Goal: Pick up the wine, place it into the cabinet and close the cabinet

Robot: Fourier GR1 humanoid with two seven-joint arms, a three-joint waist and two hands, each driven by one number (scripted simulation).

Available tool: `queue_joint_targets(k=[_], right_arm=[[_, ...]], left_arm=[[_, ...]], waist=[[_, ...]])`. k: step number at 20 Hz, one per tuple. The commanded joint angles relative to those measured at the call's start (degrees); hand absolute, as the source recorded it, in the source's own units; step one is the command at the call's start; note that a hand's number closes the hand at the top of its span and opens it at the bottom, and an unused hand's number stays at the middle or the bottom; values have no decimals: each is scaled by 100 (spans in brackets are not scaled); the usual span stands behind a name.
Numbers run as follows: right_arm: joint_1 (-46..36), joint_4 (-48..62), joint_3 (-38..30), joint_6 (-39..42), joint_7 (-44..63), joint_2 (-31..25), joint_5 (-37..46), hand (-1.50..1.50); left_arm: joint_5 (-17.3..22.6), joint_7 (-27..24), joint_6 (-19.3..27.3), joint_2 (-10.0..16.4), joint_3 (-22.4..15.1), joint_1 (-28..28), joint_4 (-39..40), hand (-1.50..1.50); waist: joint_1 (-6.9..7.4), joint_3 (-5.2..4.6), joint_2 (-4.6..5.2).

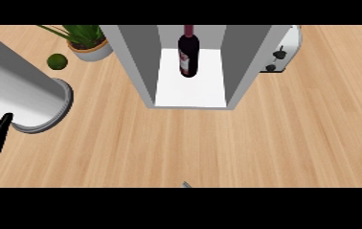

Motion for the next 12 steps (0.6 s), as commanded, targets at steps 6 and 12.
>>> queue_joint_targets(k=[6, 12], right_arm=[[-1896, 1328, -282, -794, 59, 943, -862, 150], [-3529, 2924, -1313, -1085, -444, 976, -1791, 150]], left_arm=[[-151, 191, 106, -287, -231, -303, 38, -150], [-100, 425, 336, -304, -79, -748, 80, -150]], waist=[[71, 6, 36], [168, 6, 86]])
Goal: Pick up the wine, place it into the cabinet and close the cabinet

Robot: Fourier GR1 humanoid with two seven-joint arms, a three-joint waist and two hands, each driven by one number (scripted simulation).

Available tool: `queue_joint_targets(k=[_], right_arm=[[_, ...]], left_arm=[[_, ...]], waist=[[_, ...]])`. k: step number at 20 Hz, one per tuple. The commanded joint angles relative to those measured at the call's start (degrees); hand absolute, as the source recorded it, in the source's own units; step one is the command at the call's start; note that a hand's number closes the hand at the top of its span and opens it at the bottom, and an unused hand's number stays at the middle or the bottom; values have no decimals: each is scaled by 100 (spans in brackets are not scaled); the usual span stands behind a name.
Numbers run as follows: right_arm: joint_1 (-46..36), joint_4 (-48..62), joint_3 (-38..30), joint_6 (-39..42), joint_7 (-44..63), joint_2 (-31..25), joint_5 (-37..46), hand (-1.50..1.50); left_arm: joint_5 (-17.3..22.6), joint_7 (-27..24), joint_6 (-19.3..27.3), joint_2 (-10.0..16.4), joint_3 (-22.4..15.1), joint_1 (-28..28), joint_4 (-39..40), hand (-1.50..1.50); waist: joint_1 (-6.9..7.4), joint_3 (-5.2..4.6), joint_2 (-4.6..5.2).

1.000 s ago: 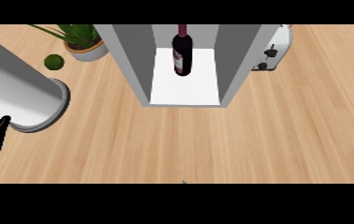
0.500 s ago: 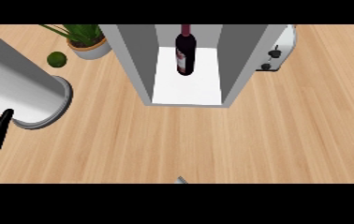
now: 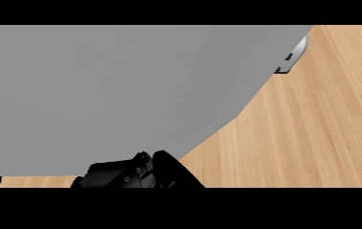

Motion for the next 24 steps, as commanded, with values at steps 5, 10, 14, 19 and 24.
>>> queue_joint_targets(k=[5, 10, 14, 19, 24], right_arm=[[-2002, 2389, -954, -118, -855, 316, -975, 150], [-2395, 3491, -1400, 687, -1334, 215, -438, 150], [-2612, 4347, -1988, 894, -1692, 320, -515, 150], [-2490, 4896, -2294, 1173, -2070, 322, -566, 150], [-2524, 5602, -2458, 1474, -2686, 184, -688, 150]], left_arm=[[-148, 27, -41, -272, 45, -186, 332, -150], [-324, 240, 320, -416, -117, -321, 84, -150], [-325, 189, -8, -383, 182, -151, 173, -150], [-169, 363, -304, -316, 606, -13, 172, -150], [-512, 534, 194, -542, 203, -451, 105, -150]], waist=[[-40, -3, 4], [-147, 3, 5], [-107, 2, -2], [-114, 3, -17], [-139, 4, 31]])
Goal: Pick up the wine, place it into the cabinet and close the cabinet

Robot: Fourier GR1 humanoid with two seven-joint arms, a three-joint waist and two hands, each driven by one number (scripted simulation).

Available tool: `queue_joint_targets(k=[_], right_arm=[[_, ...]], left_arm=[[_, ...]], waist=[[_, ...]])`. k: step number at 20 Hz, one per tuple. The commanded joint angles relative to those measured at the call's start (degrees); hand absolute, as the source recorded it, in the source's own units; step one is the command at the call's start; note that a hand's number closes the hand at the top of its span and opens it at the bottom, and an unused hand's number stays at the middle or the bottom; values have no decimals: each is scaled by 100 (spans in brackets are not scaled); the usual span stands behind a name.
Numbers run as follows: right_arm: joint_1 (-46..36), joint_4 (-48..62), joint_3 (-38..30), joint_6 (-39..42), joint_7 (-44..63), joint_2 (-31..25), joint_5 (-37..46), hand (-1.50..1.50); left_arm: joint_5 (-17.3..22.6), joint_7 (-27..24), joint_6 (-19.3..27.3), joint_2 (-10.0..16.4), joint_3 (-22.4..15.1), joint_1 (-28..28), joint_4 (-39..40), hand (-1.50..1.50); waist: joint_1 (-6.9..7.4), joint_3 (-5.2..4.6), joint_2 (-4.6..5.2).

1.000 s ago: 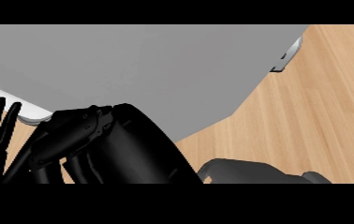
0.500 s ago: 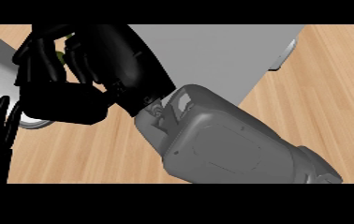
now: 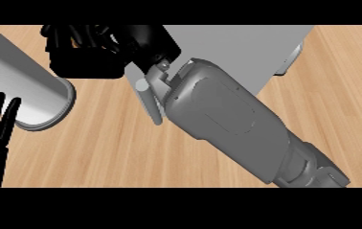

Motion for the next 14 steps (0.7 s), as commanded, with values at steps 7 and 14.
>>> queue_joint_targets(k=[7, 14], right_arm=[[0, 1191, -448, 328, -763, -735, 25, 150], [-71, 1603, -373, 269, -1066, -630, 172, 150]], left_arm=[[-64, 84, 1, -135, -98, -63, 73, -150], [-21, 161, 34, -26, 128, -158, 18, -150]], waist=[[-138, 82, 199], [-128, 84, 186]])
